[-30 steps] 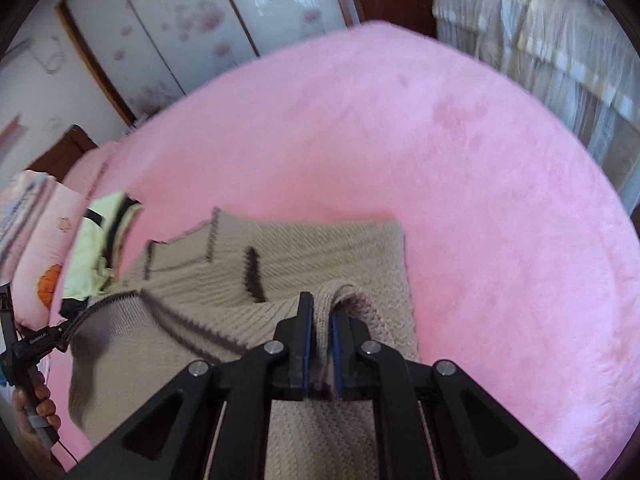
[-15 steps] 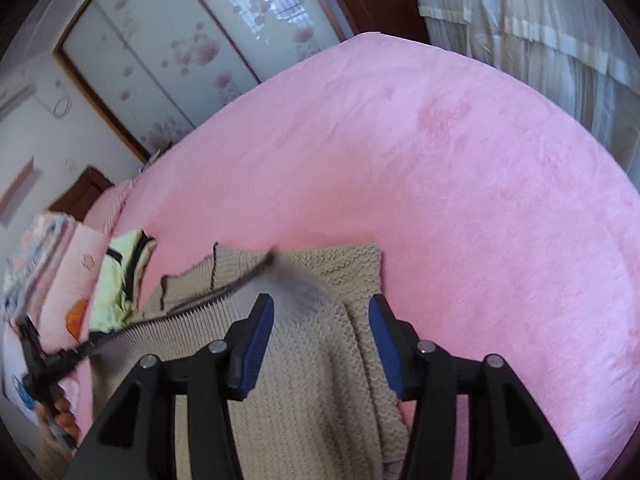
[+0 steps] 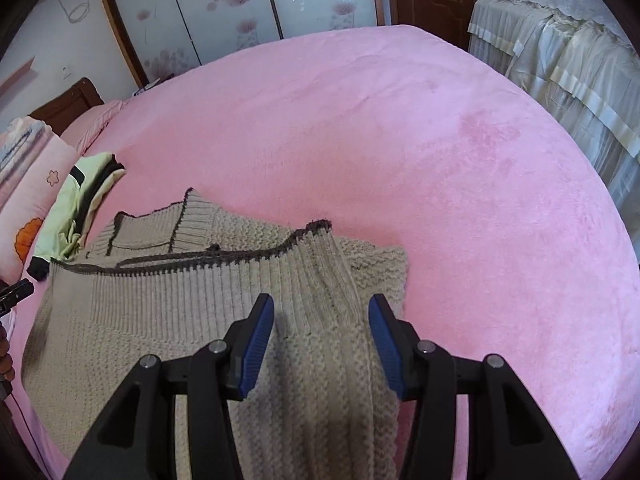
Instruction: Fold large clothes
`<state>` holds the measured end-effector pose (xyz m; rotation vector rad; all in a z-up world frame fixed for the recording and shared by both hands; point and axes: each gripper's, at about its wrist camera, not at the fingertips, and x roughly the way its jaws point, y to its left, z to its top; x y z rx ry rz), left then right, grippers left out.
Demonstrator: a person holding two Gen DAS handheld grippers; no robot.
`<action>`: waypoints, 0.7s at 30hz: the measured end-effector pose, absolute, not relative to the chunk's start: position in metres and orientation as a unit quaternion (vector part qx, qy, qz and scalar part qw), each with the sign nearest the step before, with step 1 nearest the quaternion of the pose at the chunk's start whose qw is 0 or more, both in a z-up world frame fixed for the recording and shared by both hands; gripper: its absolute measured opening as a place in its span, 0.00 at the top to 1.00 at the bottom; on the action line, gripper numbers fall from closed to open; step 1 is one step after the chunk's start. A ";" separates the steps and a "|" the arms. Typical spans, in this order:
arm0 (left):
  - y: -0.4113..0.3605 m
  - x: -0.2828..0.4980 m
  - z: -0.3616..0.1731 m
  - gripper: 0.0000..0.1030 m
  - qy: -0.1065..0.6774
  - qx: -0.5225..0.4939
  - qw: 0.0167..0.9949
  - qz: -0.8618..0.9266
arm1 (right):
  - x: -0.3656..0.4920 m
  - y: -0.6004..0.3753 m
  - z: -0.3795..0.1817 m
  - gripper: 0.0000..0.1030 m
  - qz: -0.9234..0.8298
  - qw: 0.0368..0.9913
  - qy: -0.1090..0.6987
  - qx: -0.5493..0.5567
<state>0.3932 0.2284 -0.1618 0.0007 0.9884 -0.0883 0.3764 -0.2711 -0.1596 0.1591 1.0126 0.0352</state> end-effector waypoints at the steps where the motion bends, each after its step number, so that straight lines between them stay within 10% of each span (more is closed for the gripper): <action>1: 0.228 0.397 -0.167 0.23 0.478 0.005 0.877 -0.043 | 0.379 -0.270 -0.162 0.52 0.019 0.870 0.486 0.080; 6: 0.222 0.418 -0.183 0.31 0.494 0.009 0.868 -0.050 | 0.388 -0.263 -0.173 0.52 0.037 0.865 0.493 0.089; 11: 0.200 0.423 -0.200 0.90 0.498 0.054 0.865 -0.012 | 0.385 -0.251 -0.183 0.88 0.021 0.868 0.492 0.067; 21: 0.180 0.366 -0.127 0.93 0.394 0.091 0.913 0.060 | 0.327 -0.240 -0.115 0.91 -0.021 0.917 0.398 0.025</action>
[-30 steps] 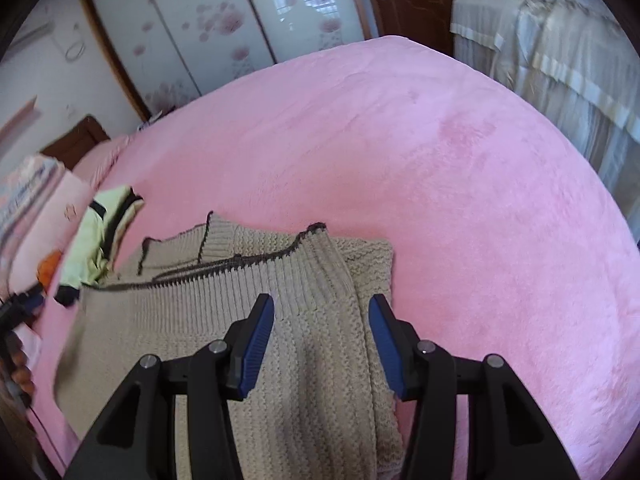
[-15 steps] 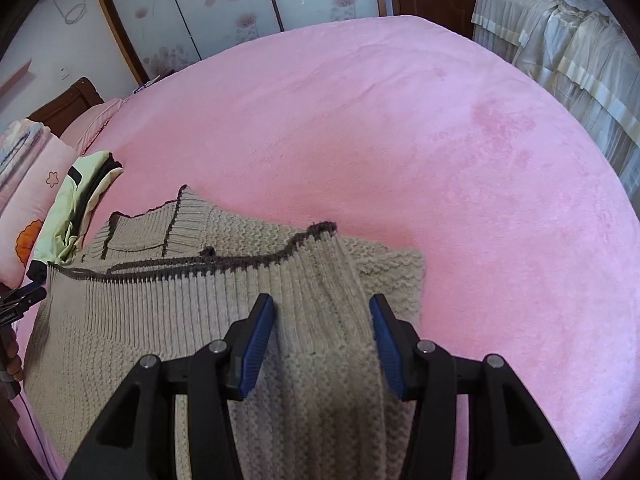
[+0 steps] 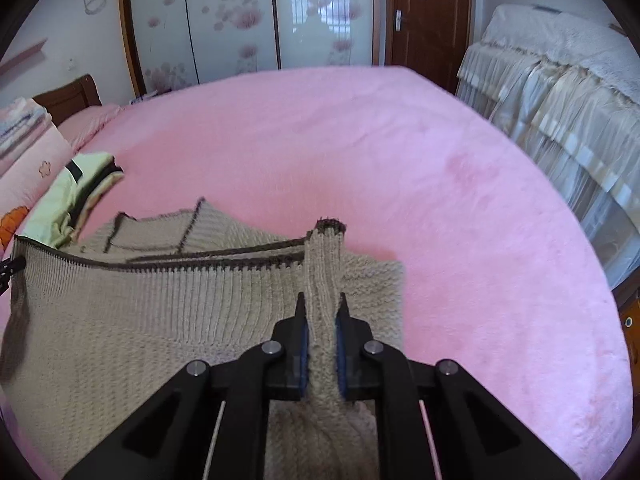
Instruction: Fold large clothes
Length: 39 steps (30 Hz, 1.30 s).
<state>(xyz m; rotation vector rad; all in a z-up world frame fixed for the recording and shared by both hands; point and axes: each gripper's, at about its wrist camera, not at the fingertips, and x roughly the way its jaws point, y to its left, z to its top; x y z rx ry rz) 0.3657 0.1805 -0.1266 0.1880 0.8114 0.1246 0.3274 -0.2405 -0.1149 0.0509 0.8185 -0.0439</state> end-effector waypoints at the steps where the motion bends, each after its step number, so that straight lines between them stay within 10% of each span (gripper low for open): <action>1: 0.182 0.365 -0.117 0.93 0.392 0.086 0.914 0.062 | 0.325 -0.241 -0.105 0.91 -0.023 0.921 0.388 0.026; 11: 0.176 0.407 -0.066 0.93 0.345 0.086 0.927 0.121 | 0.366 -0.248 -0.051 0.91 -0.054 0.945 0.322 0.030; 26: 0.163 0.479 -0.204 0.90 0.413 0.103 0.892 0.155 | 0.442 -0.269 -0.188 0.83 -0.107 0.880 0.461 0.042; 29: 0.171 0.476 -0.189 0.71 0.433 0.061 0.890 0.129 | 0.435 -0.270 -0.172 0.68 -0.123 0.878 0.461 0.040; 35: 0.189 0.441 -0.111 0.48 0.380 -0.014 0.920 0.096 | 0.403 -0.241 -0.095 0.68 -0.081 0.915 0.392 0.055; 39: 0.167 0.428 -0.087 0.48 0.366 -0.024 0.928 0.069 | 0.400 -0.179 -0.067 0.68 -0.007 0.925 0.373 0.075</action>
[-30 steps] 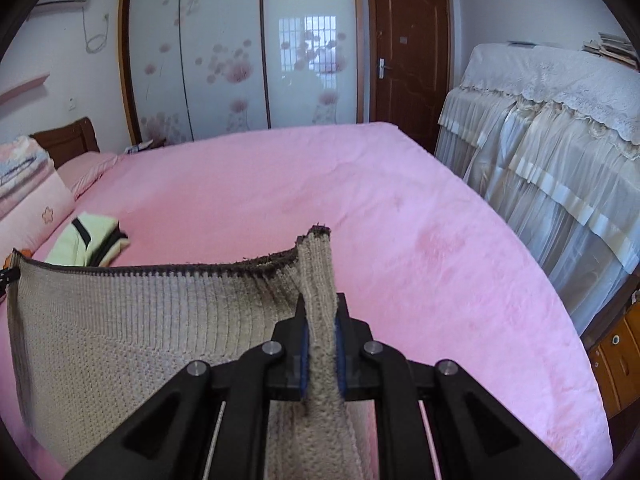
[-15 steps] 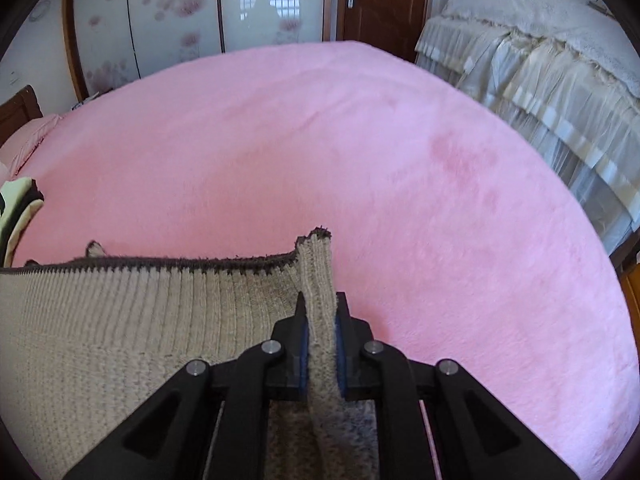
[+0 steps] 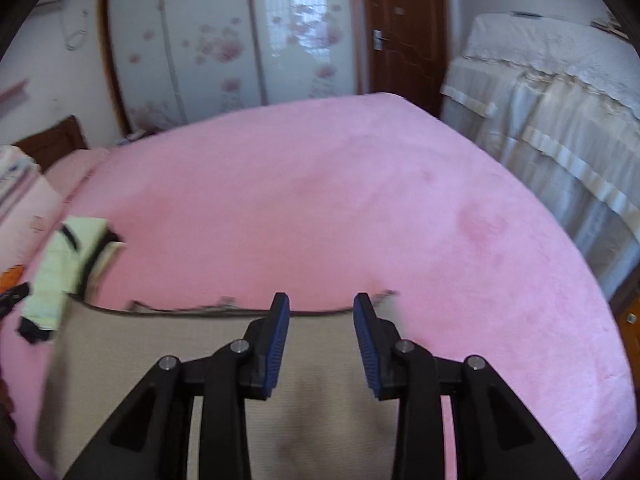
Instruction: Fold large clothes
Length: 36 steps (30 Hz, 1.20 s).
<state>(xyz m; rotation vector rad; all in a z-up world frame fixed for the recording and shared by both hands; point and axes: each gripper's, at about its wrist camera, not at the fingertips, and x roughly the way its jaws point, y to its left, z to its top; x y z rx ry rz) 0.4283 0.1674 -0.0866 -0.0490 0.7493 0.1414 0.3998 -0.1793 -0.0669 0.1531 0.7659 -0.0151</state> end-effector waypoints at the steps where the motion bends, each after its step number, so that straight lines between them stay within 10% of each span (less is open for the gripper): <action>1: 0.160 0.427 -0.088 0.47 0.366 -0.027 0.928 0.064 | 0.401 -0.163 -0.067 0.68 0.009 0.924 0.373 0.079; 11: 0.101 0.461 -0.193 0.47 0.460 -0.001 0.883 0.093 | 0.427 -0.095 -0.165 0.68 0.044 0.888 0.447 0.095; 15: 0.121 0.466 -0.208 0.43 0.447 0.027 0.885 0.126 | 0.435 -0.160 -0.188 1.00 0.024 0.880 0.462 0.112; 25: 0.150 0.464 -0.211 0.43 0.439 0.048 0.888 0.126 | 0.406 -0.304 -0.182 1.00 -0.082 0.869 0.462 0.157; 32: 0.128 0.417 -0.166 0.35 0.465 0.013 0.881 0.087 | 0.358 -0.237 -0.116 0.96 -0.020 0.897 0.424 0.126; 36: 0.097 0.360 -0.135 0.22 0.448 0.042 0.890 0.075 | 0.323 -0.178 -0.086 0.63 0.048 0.904 0.406 0.125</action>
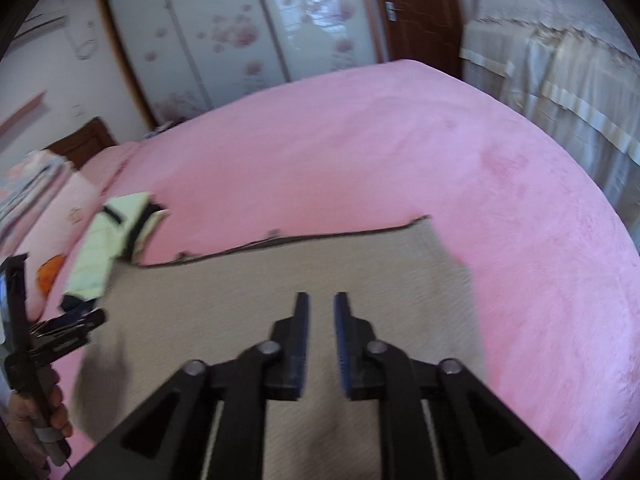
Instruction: Fold large clothes
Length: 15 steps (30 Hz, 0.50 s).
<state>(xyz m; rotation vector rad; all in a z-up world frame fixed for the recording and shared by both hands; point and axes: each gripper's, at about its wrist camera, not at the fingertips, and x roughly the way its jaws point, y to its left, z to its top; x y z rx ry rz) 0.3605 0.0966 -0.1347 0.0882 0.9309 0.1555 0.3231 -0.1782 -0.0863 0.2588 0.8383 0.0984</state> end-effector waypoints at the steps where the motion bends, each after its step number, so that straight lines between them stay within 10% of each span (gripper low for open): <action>1: 0.089 0.345 -0.129 0.16 0.438 0.050 0.894 0.075 | 0.311 -0.162 -0.084 0.57 0.071 0.905 0.400 0.127; 15: 0.091 0.262 -0.210 0.10 0.451 -0.039 0.883 0.124 | 0.238 -0.127 -0.182 0.65 0.057 0.897 0.426 0.104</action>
